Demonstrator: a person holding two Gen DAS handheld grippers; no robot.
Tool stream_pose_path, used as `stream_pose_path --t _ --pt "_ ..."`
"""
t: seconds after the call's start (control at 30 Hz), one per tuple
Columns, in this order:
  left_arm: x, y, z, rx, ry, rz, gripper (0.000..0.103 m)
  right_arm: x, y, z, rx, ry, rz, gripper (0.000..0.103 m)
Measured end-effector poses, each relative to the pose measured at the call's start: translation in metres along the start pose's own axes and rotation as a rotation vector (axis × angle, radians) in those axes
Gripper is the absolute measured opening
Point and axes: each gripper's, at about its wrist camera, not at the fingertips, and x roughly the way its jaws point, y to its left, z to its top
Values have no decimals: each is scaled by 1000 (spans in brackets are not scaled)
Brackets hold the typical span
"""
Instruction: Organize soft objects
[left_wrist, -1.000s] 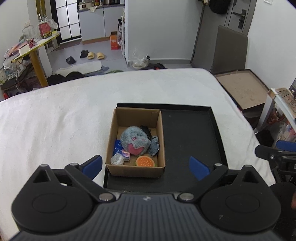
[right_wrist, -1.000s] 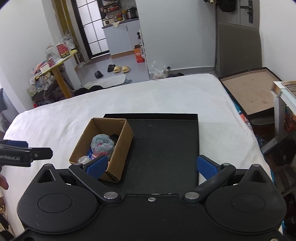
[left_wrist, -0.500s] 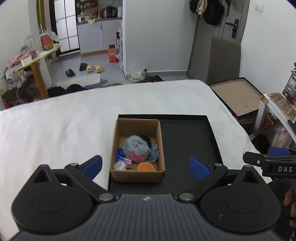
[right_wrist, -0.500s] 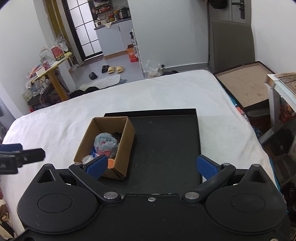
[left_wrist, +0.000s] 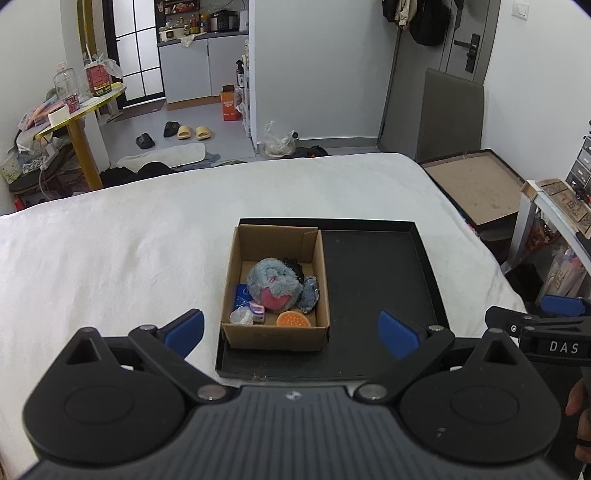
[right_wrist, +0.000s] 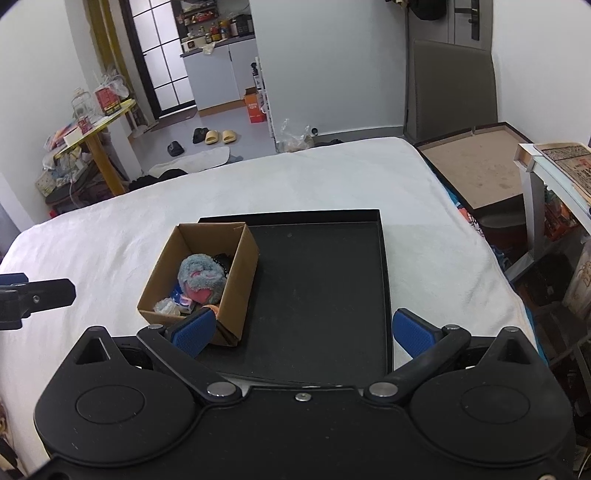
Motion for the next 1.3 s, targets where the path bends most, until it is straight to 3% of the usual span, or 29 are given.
stream_pose_path --t 1.3 --pt "13 3 -9 -10 58 9 100 -5 13 -9 -24 1 17 103"
